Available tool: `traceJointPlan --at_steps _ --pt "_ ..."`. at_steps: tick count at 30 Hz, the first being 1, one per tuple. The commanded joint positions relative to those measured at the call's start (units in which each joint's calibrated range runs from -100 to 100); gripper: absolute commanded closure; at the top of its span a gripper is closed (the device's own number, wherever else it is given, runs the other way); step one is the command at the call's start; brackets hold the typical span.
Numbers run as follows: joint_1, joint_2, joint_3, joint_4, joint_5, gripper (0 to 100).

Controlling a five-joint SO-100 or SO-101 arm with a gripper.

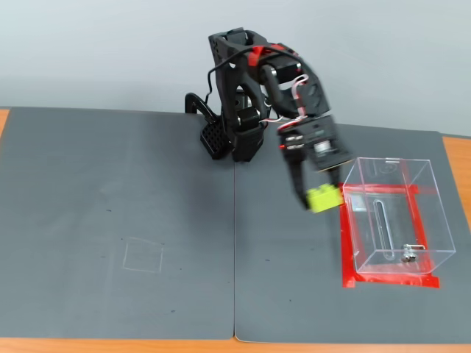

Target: Pick the green lego block and place it into the transparent box

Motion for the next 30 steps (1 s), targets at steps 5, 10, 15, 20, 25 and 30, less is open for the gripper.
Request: traceJointPlan --at_steps 5,10,15,20,25,30 --pt "-11.38 4.71 -1.15 -0.65 3.92 83" --pt "-16.6 7.85 -1.15 -1.95 3.97 83" --pt "-21.08 11.58 -1.15 -8.11 3.92 83" --pt "-23.54 14.8 -1.15 -12.98 3.66 83" --pt "-25.03 17.85 -1.15 -16.97 3.61 83" --pt "-25.4 19.97 -1.15 -19.05 3.56 83"
